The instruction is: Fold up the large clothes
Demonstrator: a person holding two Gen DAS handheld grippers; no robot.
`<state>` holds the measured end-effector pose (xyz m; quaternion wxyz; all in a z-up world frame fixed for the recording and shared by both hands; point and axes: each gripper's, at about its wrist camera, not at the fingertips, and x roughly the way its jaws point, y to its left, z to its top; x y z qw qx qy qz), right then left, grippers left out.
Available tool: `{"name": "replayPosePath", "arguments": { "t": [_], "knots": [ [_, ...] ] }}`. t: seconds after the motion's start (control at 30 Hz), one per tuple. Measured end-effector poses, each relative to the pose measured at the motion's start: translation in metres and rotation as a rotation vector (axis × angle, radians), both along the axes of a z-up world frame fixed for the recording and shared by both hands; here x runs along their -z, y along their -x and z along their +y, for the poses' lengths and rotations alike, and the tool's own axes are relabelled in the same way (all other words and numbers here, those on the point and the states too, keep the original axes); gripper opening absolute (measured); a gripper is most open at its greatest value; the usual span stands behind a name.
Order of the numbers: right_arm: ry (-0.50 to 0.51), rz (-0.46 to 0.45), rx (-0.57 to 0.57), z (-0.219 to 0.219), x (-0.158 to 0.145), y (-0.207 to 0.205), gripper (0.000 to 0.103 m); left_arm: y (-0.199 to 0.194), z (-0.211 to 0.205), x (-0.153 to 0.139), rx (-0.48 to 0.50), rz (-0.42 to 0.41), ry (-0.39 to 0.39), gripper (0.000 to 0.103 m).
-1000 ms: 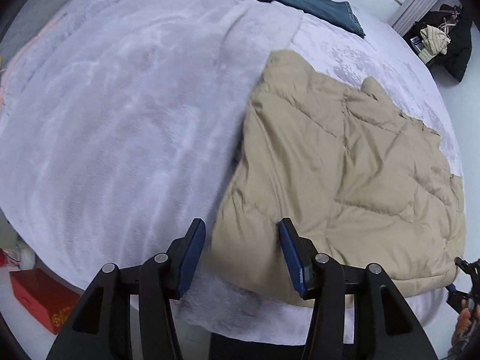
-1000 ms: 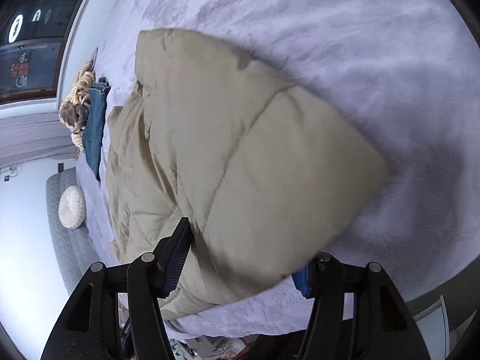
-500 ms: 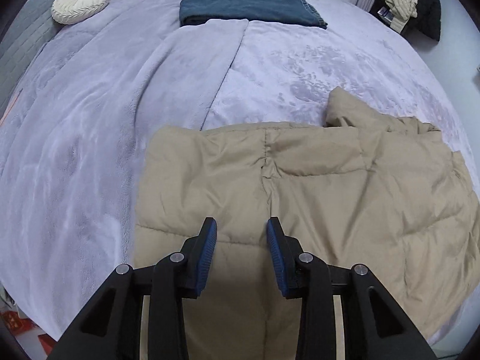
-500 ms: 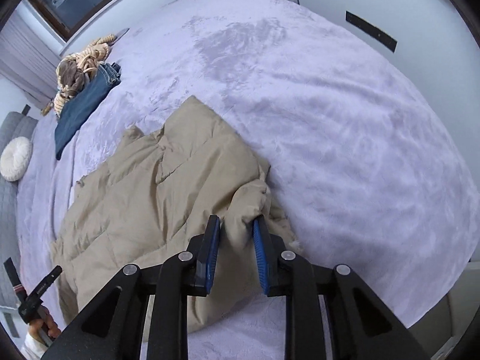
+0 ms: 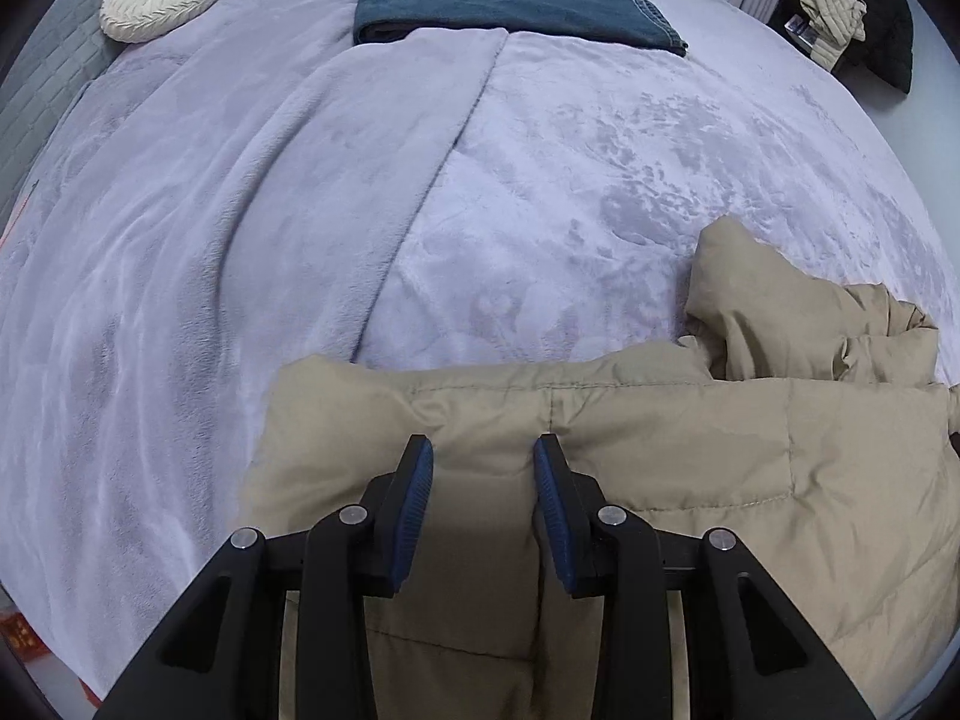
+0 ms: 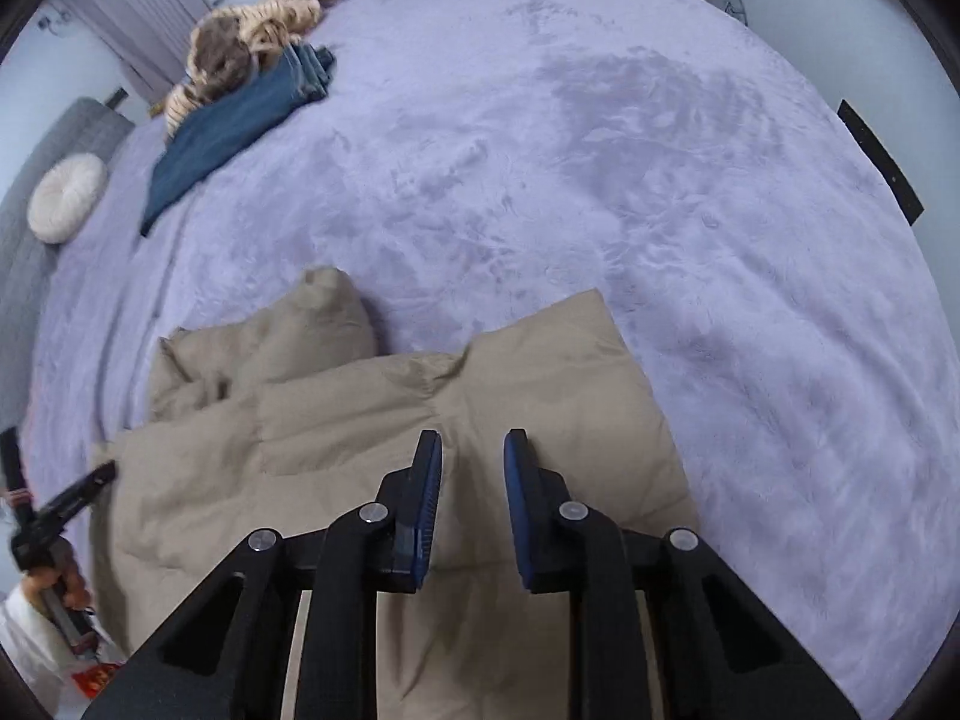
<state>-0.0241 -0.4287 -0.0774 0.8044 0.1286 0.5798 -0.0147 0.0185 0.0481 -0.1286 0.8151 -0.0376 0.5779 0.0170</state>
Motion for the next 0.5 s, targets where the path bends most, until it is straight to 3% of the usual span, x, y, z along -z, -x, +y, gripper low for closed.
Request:
{"name": "replayPosePath", "arguments": {
  "t": [0.03,0.07,0.2,0.33,0.5],
  "knots": [
    [0.045,0.044,0.001,0.000,0.016,-0.001,0.012,-0.004,-0.006,0.004,0.011,-0.001,-0.001,0.037],
    [0.059,0.077,0.010,-0.004,0.029,0.000,0.010,-0.007,-0.011,0.008,0.025,-0.005,0.000,0.038],
    [0.011,0.106,0.072,-0.027,0.054,0.015,0.009,-0.016,-0.020,0.019,0.035,0.009,-0.009,0.038],
    [0.003,0.122,0.074,-0.028,0.051,0.012,0.010,-0.015,-0.012,0.007,0.019,0.040,-0.007,0.038],
    [-0.064,0.105,0.086,-0.027,0.026,0.020,0.014,0.006,-0.002,-0.020,0.004,0.063,-0.010,0.038]
  ]
}}
